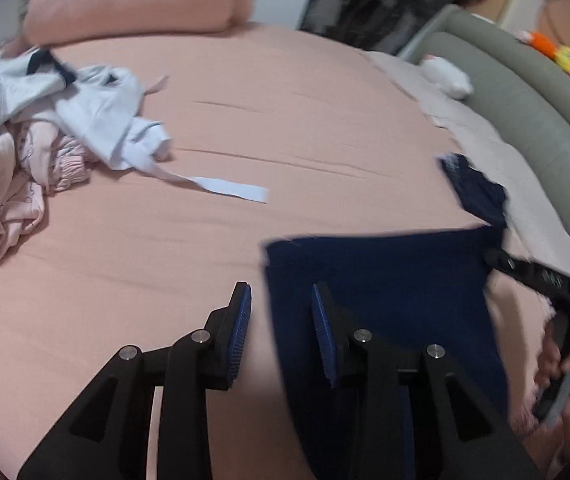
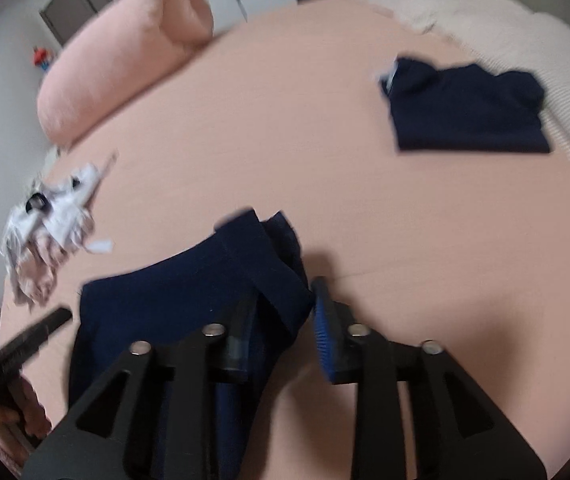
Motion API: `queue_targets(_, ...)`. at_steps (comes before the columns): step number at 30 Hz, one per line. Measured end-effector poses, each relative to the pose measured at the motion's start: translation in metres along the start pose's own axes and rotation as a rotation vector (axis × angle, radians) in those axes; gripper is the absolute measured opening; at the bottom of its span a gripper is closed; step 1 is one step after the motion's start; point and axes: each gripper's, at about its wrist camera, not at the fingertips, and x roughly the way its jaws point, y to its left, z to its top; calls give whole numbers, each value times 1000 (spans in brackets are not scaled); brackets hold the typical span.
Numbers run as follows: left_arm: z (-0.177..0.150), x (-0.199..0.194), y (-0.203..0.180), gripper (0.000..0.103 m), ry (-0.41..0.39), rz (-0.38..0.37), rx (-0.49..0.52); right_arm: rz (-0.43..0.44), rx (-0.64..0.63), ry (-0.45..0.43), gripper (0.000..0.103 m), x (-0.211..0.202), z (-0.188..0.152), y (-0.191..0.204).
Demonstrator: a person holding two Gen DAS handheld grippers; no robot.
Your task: Fold clothes
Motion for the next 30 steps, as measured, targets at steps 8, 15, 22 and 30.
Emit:
queue_targets(8,-36,-5,-25,33,125,-77,95,10,-13,17,37,-23,-25,17)
queue_targets(15,-37,-10,-27,33,156,-79,58,-8,-223,134,30,-11,-86,47)
queue_targets(22,-38,-14,-27,33,160,-81,-17,24,-171,88,33,-38,-97,39)
queue_targets(30,-36,-16,-7,33,194,-55,-28,3,-235,103,33,-40,-116,54)
